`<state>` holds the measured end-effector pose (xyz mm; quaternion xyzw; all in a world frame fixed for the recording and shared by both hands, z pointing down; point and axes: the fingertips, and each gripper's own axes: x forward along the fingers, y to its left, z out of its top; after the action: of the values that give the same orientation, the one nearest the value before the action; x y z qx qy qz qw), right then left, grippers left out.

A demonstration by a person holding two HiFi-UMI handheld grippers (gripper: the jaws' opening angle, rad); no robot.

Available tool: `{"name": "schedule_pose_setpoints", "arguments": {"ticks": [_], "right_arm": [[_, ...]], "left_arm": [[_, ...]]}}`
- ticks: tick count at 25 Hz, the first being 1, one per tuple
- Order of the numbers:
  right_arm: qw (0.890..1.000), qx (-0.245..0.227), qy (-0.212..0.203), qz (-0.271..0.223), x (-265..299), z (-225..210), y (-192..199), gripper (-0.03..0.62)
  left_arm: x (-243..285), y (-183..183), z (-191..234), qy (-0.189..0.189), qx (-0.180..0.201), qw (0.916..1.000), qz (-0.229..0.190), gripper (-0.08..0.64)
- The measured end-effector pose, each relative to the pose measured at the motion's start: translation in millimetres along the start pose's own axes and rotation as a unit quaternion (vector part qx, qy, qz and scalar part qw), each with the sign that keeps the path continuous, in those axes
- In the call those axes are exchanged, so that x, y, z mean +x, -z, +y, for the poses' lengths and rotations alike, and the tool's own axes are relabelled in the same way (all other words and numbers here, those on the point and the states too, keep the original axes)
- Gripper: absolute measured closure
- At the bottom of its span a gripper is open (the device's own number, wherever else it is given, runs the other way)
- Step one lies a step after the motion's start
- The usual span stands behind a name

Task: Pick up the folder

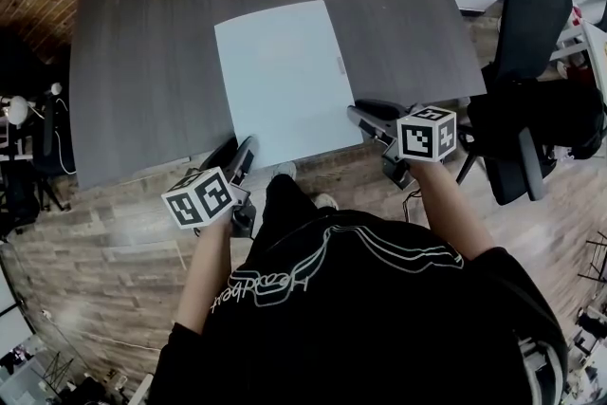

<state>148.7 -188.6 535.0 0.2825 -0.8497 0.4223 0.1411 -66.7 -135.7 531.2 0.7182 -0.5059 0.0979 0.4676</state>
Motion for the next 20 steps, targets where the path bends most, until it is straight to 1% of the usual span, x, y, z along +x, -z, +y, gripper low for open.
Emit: {"name": "schedule_pose_setpoints", "arguments": {"ticks": [14,20], "right_arm": [[1.0,-0.001,-0.013,0.002,-16,12,28,0.506],[1.0,-0.003,-0.015,-0.008,-22,16,34,0.508]], "left_arm": [[-18,27,-5,-0.007,-0.003,0.9999,-0.01,0.376],[-24,36,-8,-0.006,-0.005,0.9998,-0.018,0.376]]}}
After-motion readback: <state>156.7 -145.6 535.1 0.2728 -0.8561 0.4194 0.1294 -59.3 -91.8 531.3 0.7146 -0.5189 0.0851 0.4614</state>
